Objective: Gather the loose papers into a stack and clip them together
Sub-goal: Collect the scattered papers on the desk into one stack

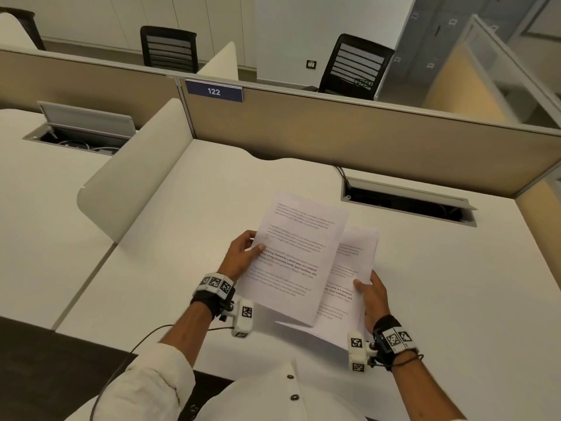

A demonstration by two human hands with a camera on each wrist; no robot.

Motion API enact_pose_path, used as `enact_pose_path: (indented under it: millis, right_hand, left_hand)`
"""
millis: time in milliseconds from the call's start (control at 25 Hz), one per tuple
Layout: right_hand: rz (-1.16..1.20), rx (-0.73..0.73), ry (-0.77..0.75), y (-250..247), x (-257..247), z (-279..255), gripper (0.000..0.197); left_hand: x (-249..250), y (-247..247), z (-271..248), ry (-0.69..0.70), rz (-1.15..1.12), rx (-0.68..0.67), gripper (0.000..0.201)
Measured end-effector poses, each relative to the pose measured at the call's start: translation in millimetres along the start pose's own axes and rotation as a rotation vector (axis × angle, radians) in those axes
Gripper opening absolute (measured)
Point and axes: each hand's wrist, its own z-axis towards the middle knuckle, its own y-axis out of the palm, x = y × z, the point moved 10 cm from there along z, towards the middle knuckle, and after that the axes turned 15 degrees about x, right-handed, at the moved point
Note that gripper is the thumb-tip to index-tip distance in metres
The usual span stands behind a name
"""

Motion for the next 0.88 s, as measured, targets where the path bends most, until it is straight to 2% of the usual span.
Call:
enact_pose_path:
  millis: [160,280,400,440,520,720,800,880]
  right_hand:
    - [0.053,-0.026,0.034,4,-7,-7,0.043]
    - [0.100,-0.046,0.035,3,-10,-10,0.045]
    - [0.117,-0.045,0.023,3,-9,-7,0.037]
    - [0.125,-0.044,0.026,3,-11,-8,0.035]
    - [0.114,-0.051,0.031,4,-13,-8,0.044]
    - [-0.035,-0.071,-0.193,2,-40,-10,0.036]
    - [-0.072,-0.055,-0.258,1,-49,-7,0.032]
    - [-0.055,-0.015,-0.312,-4,-63,-5,0.028]
  left_hand:
    - [-41,39,-19,-0.099,0.102,0.026,0.024]
    - [-58,61,-30,-0.185,0.084,0.004,0.036]
    - [-57,79,-38,-0.236,0.048,-0.057,0.045]
    - [-53,84,-40,-0.229,0.041,-0.085,0.045]
    - [-46,92,-41,-0.203,0.059,-0.120,0.042]
    - [-35,103,-38,-0.197,0.128,-0.140,0.038]
    - [-25,112,-40,-0.152,0.147,-0.177,0.036]
    - [-3,120,-42,-0.050,0.133,-0.188,0.033]
